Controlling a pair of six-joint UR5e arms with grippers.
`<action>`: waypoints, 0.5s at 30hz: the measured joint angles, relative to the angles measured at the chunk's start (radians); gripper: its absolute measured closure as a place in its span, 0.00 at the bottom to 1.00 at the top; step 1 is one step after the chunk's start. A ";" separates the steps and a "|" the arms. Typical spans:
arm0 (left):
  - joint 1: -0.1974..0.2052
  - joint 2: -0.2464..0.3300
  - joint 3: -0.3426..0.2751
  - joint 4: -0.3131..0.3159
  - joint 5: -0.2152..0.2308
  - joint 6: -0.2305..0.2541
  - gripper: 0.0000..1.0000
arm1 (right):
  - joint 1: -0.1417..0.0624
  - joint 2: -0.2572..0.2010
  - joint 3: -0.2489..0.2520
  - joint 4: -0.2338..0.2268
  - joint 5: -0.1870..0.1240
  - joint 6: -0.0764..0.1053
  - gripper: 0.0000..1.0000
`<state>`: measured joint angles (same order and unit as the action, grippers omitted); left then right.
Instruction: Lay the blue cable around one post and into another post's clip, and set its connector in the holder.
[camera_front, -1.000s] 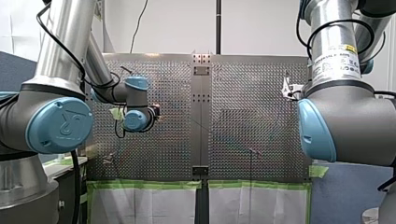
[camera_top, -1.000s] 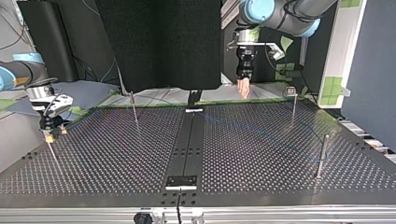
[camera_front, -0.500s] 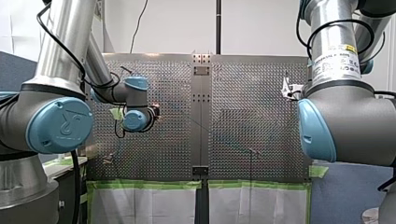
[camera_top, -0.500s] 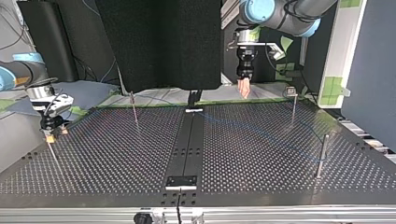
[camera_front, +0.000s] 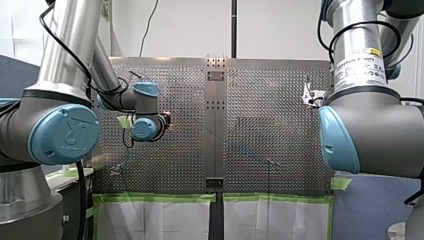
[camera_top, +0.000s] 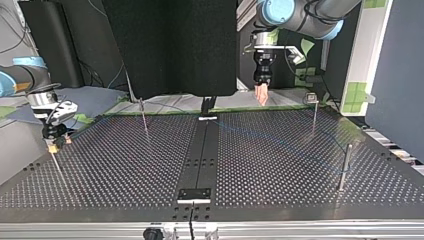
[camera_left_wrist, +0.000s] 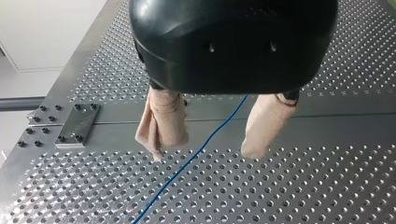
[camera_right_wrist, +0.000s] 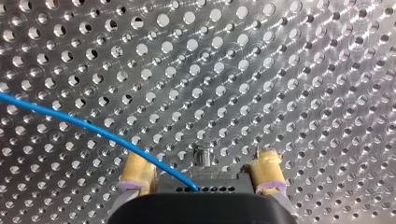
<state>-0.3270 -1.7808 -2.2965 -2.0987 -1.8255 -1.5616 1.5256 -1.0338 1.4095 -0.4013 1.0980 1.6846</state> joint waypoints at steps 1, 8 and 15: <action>0.000 0.000 0.000 0.000 0.000 0.000 0.13 | 0.000 0.000 0.000 0.000 0.000 0.000 0.00; 0.002 0.000 0.000 0.000 0.000 0.000 0.13 | -0.001 0.000 0.000 0.000 0.002 0.000 0.00; 0.003 0.000 0.000 0.000 0.002 0.000 0.13 | -0.003 0.000 0.000 -0.002 0.009 0.002 0.00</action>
<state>-0.3240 -1.7811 -2.2966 -2.0986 -1.8238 -1.5616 1.5230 -1.0341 1.4092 -0.4038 1.1071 1.6867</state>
